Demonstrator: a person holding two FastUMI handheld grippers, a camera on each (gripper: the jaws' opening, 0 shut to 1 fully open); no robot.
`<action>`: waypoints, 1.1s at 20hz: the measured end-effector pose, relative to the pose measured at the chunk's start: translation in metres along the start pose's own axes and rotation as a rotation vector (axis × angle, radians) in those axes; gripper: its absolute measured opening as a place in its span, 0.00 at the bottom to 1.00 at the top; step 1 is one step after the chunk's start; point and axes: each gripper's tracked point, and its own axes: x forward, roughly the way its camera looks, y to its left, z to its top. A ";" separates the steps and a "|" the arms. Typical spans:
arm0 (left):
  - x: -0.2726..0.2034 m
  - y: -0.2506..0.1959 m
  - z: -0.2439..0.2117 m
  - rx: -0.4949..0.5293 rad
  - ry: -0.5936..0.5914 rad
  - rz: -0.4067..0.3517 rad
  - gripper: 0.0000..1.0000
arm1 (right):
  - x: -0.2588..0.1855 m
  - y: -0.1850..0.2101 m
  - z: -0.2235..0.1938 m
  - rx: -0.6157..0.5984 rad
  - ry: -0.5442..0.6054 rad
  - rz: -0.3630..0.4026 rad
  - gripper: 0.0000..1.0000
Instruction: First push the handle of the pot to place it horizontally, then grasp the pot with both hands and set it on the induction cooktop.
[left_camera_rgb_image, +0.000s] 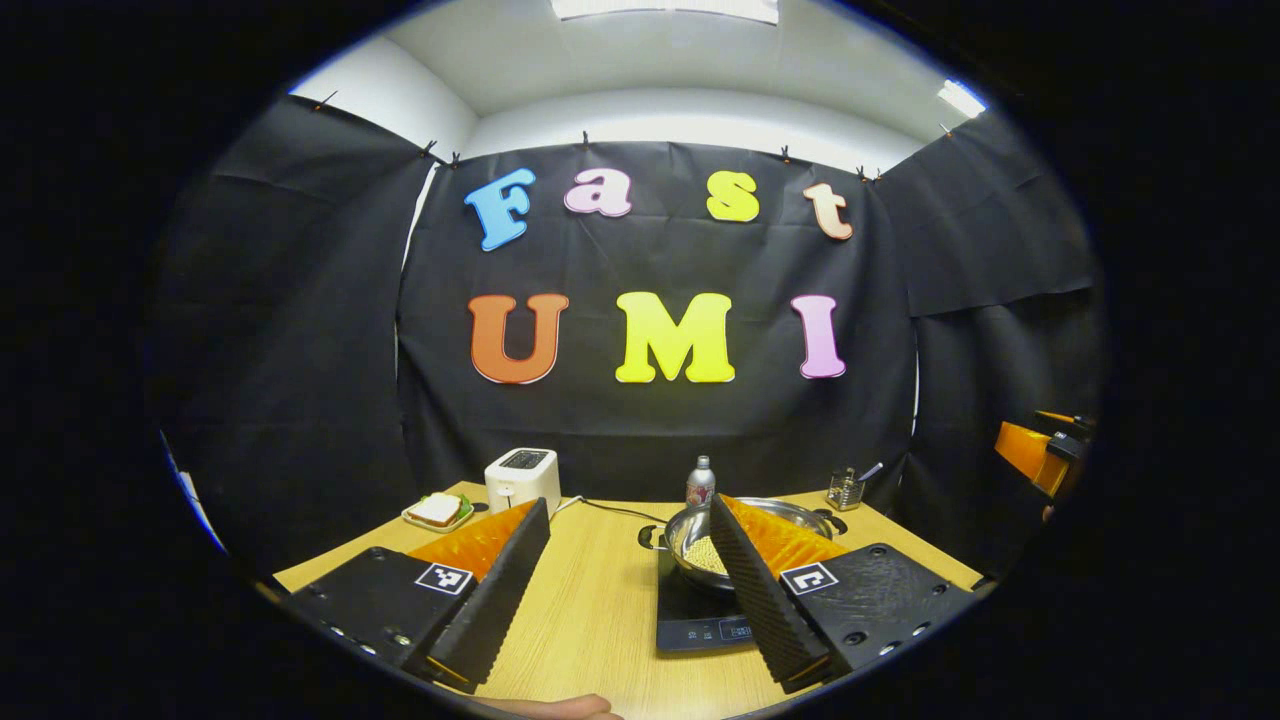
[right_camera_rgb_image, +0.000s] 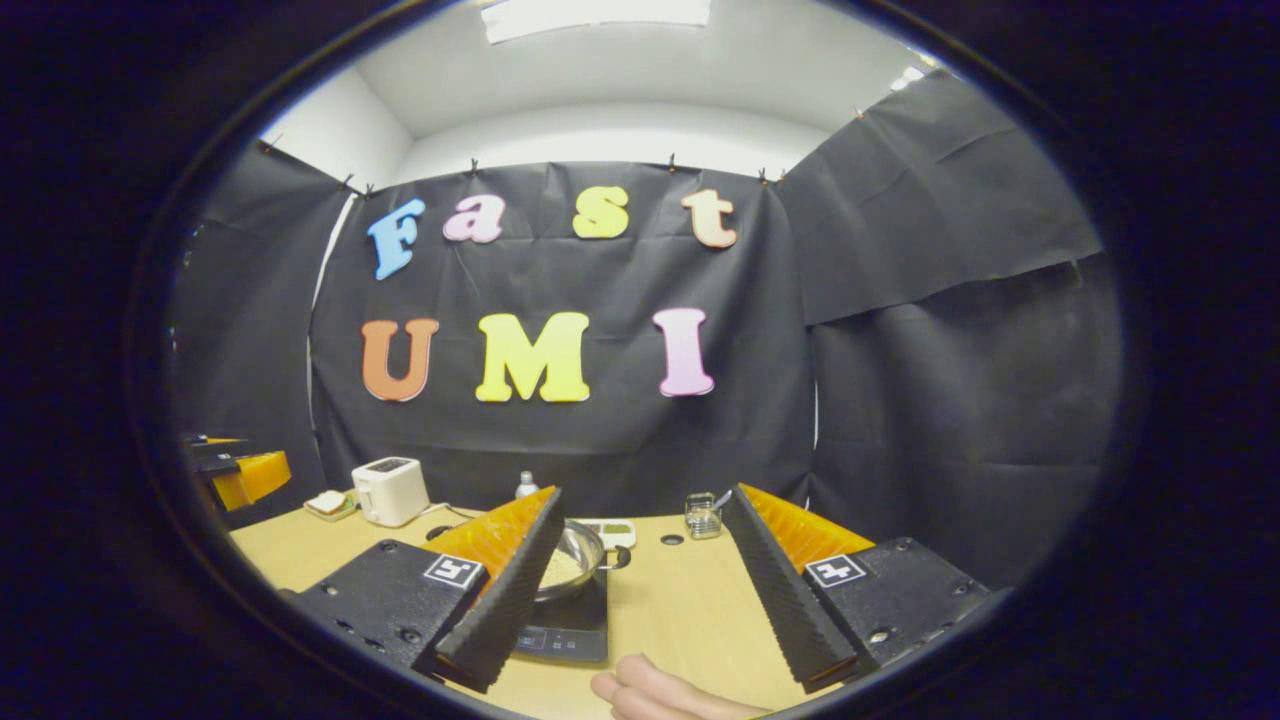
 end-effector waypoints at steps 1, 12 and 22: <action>-0.009 0.002 0.010 0.003 -0.019 0.007 0.96 | -0.007 -0.003 0.005 0.004 -0.001 -0.004 1.00; -0.056 0.006 0.048 -0.032 -0.148 0.011 0.95 | -0.036 -0.021 0.013 0.025 -0.004 -0.011 0.99; -0.048 -0.002 0.027 0.034 -0.080 -0.004 0.95 | -0.059 -0.023 0.035 0.022 -0.044 -0.018 0.99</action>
